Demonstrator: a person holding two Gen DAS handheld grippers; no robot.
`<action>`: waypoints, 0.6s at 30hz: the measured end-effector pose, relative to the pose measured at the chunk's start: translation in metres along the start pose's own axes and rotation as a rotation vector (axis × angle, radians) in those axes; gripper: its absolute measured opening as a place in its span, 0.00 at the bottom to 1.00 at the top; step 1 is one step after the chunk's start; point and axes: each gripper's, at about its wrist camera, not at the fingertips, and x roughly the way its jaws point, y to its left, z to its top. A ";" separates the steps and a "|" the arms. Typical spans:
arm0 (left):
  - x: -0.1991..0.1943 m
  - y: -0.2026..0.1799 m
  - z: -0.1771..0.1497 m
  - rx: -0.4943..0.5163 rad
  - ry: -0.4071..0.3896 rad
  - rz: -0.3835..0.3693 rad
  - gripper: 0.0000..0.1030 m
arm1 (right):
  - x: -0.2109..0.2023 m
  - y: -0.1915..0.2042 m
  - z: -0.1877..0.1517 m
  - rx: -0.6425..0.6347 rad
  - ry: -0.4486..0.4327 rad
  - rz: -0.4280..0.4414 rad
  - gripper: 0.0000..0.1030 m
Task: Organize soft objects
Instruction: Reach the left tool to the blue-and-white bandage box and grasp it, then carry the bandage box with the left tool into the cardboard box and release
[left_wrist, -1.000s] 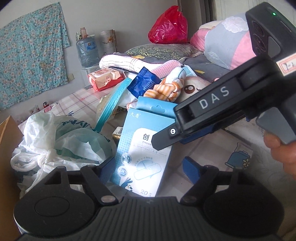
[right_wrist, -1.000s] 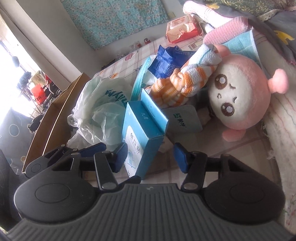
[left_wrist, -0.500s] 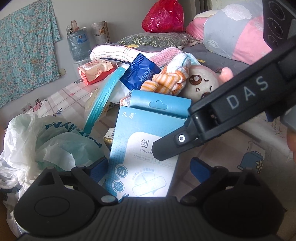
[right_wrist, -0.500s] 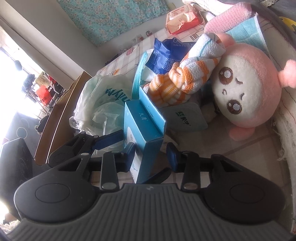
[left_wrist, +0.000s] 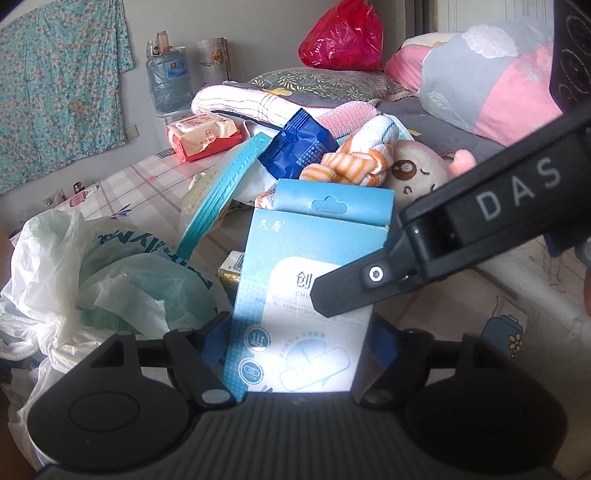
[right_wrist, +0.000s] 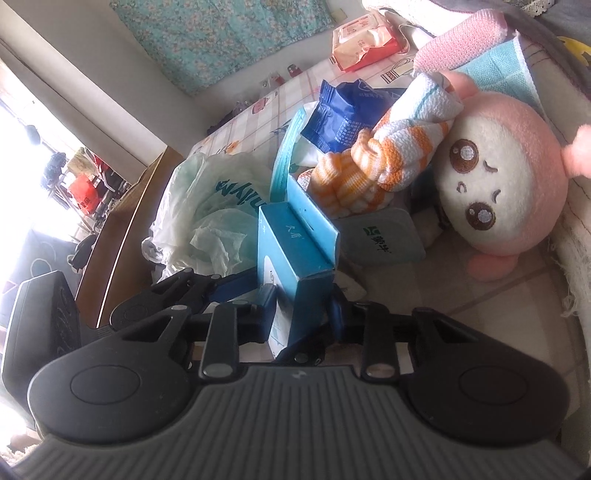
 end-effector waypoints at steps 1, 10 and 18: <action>-0.003 -0.001 0.000 0.003 -0.005 0.003 0.76 | -0.002 0.001 0.000 0.000 -0.005 -0.001 0.27; -0.051 -0.008 0.009 0.005 -0.105 0.039 0.75 | -0.037 0.023 -0.008 -0.042 -0.080 0.025 0.27; -0.111 0.012 0.036 -0.025 -0.200 0.167 0.73 | -0.065 0.075 0.011 -0.173 -0.138 0.142 0.25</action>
